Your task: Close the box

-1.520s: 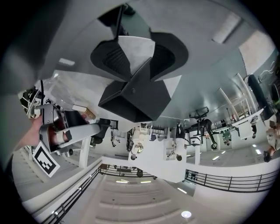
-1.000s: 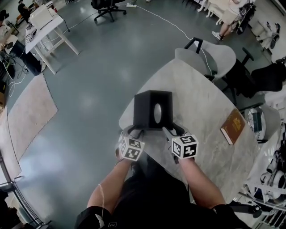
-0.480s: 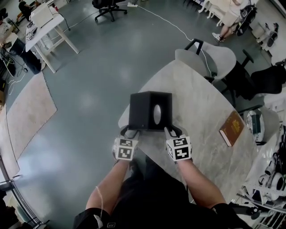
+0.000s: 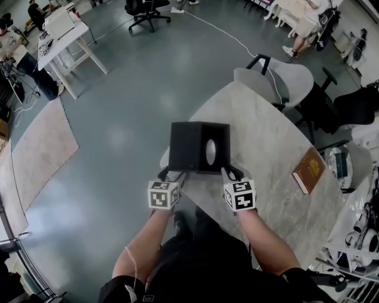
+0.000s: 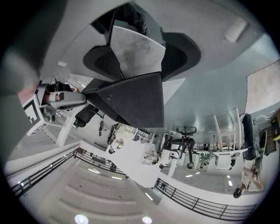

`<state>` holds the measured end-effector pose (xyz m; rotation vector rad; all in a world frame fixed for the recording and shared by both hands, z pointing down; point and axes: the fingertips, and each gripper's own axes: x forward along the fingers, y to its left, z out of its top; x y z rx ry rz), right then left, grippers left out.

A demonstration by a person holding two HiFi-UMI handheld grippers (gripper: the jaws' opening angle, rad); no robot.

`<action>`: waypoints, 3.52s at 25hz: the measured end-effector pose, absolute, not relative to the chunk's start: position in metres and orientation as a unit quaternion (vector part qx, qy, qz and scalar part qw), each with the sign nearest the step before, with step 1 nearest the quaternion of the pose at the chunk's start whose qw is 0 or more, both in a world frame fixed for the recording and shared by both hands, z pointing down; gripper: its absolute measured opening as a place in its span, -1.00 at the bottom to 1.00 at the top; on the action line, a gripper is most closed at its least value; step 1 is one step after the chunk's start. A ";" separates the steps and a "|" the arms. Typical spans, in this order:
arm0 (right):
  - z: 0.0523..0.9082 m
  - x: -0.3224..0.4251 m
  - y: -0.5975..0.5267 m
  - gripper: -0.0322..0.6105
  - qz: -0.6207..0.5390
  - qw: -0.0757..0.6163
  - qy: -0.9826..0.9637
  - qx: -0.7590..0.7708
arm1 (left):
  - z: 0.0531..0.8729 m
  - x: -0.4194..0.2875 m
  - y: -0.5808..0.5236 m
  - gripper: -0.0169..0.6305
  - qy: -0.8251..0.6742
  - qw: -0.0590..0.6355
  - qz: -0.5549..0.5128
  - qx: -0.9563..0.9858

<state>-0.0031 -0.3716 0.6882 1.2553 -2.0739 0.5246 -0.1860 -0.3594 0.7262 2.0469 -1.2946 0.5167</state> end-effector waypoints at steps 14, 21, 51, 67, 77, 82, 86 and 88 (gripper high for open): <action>0.687 0.000 -0.371 -0.63 0.225 0.310 -0.791 0.478 | 0.678 -0.172 -0.361 -0.04 -0.390 0.269 0.155 0.867; 0.684 -0.001 -0.370 -0.63 0.261 0.282 -0.788 0.481 | 0.658 -0.183 -0.374 -0.20 -0.431 0.310 0.082 0.844; 0.575 0.040 -0.315 -0.72 0.203 0.159 -0.828 0.498 | 0.595 -0.116 -0.369 -0.71 -0.485 0.234 0.082 0.839; 0.593 0.107 -0.327 -0.72 0.252 0.135 -0.845 0.451 | 0.604 -0.043 -0.374 -0.51 -0.499 0.173 0.179 0.830; 0.609 0.131 -0.319 -0.72 0.277 0.127 -0.832 0.463 | 0.636 -0.006 -0.378 -0.16 -0.463 0.131 0.267 0.835; 0.615 0.138 -0.316 -0.73 0.289 0.125 -0.825 0.469 | 0.648 0.004 -0.380 -0.05 -0.439 0.120 0.298 0.839; 0.619 0.142 -0.314 -0.72 0.293 0.127 -0.821 0.473 | 0.655 0.008 -0.381 0.03 -0.435 0.112 0.315 0.836; 0.620 0.144 -0.313 -0.73 0.293 0.128 -0.820 0.474 | 0.657 0.010 -0.380 0.04 -0.437 0.107 0.320 0.834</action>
